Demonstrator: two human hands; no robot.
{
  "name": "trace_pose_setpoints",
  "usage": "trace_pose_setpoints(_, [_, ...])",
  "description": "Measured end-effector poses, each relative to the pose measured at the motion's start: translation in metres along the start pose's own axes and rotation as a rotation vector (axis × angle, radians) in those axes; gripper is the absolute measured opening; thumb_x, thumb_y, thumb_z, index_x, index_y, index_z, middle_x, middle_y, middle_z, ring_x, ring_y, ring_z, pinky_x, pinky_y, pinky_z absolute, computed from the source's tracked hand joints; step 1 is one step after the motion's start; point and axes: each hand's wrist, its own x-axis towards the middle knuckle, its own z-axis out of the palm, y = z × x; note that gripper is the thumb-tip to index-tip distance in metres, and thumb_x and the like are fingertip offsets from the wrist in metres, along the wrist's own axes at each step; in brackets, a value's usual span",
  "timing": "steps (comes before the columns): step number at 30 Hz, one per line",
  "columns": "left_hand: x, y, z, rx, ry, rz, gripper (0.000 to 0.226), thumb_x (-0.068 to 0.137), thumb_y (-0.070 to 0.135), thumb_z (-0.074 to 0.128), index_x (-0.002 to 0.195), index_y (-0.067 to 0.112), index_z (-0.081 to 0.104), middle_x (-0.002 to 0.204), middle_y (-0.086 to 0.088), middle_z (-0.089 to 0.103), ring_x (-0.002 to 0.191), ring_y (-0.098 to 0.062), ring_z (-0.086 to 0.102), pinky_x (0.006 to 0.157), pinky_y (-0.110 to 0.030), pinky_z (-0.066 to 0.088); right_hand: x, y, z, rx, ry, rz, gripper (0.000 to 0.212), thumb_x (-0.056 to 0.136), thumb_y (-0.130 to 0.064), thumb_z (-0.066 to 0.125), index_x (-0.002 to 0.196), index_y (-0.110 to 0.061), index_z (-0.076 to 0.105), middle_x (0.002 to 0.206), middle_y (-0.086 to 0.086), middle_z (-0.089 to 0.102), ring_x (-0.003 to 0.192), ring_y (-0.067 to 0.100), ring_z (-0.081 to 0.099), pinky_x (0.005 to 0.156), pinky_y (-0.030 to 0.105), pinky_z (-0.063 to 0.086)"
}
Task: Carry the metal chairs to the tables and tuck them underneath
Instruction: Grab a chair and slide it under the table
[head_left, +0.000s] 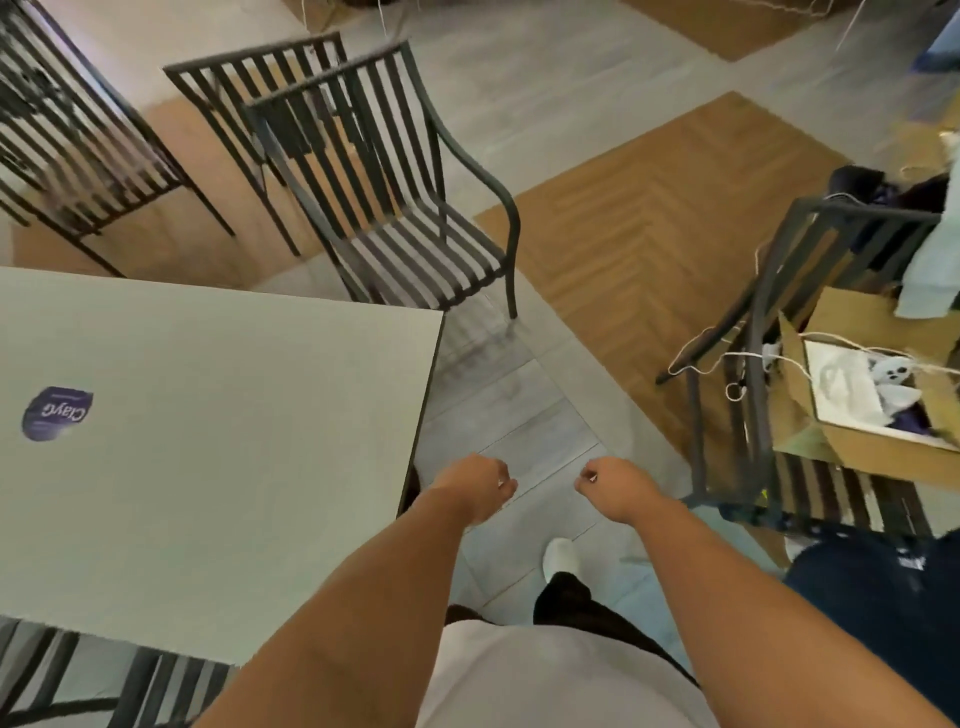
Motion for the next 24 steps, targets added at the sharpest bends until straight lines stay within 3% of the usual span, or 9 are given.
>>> trace_pose_setpoints(3, [0.020, 0.018, -0.023, -0.058, 0.028, -0.050, 0.044, 0.109, 0.044, 0.043, 0.137, 0.017, 0.064, 0.126, -0.009, 0.070, 0.109, -0.027, 0.066, 0.095, -0.039, 0.054, 0.033, 0.009, -0.040, -0.030, -0.020, -0.034, 0.030, 0.102, -0.038, 0.052, 0.111, -0.014, 0.067, 0.112, 0.009, 0.069, 0.100, 0.026, 0.063, 0.081, 0.032, 0.047])
trace_pose_setpoints(7, [0.048, 0.029, -0.052, -0.149, 0.074, -0.092, 0.043, 0.109, 0.043, 0.043, 0.135, 0.016, 0.065, 0.122, -0.009, 0.071, 0.107, -0.026, 0.066, 0.090, -0.034, 0.051, 0.074, 0.003, -0.083, -0.063, -0.030, -0.084, 0.029, 0.102, -0.036, 0.055, 0.109, -0.011, 0.069, 0.110, 0.009, 0.070, 0.099, 0.027, 0.064, 0.084, 0.033, 0.051])
trace_pose_setpoints(12, [0.094, 0.011, -0.082, -0.178, 0.051, -0.159, 0.043, 0.107, 0.046, 0.044, 0.131, 0.019, 0.067, 0.121, -0.007, 0.071, 0.108, -0.027, 0.066, 0.094, -0.041, 0.055, 0.129, -0.021, -0.113, -0.135, -0.089, -0.116, 0.030, 0.103, -0.035, 0.054, 0.115, -0.012, 0.069, 0.113, 0.009, 0.070, 0.103, 0.026, 0.063, 0.082, 0.030, 0.047])
trace_pose_setpoints(16, [0.147, -0.014, -0.121, -0.166, 0.023, -0.154, 0.043, 0.108, 0.046, 0.044, 0.129, 0.016, 0.068, 0.124, -0.007, 0.069, 0.113, -0.029, 0.064, 0.089, -0.036, 0.049, 0.185, -0.048, -0.145, -0.130, -0.087, -0.098, 0.029, 0.103, -0.036, 0.053, 0.114, -0.014, 0.068, 0.113, 0.006, 0.069, 0.097, 0.022, 0.061, 0.082, 0.030, 0.048])
trace_pose_setpoints(21, [0.218, -0.032, -0.200, -0.129, 0.022, -0.092, 0.047, 0.109, 0.046, 0.041, 0.135, 0.015, 0.065, 0.131, -0.012, 0.066, 0.117, -0.031, 0.061, 0.096, -0.040, 0.050, 0.254, -0.090, -0.205, -0.049, -0.060, -0.038, 0.027, 0.101, -0.037, 0.057, 0.109, -0.015, 0.070, 0.110, 0.006, 0.069, 0.099, 0.024, 0.063, 0.090, 0.036, 0.053])
trace_pose_setpoints(24, [0.254, -0.041, -0.247, -0.085, 0.022, -0.071, 0.048, 0.110, 0.046, 0.038, 0.137, 0.016, 0.063, 0.133, -0.011, 0.064, 0.118, -0.031, 0.061, 0.094, -0.041, 0.050, 0.290, -0.119, -0.243, -0.021, -0.023, -0.038, 0.027, 0.100, -0.035, 0.057, 0.107, -0.012, 0.071, 0.105, 0.008, 0.070, 0.097, 0.026, 0.064, 0.087, 0.035, 0.053])
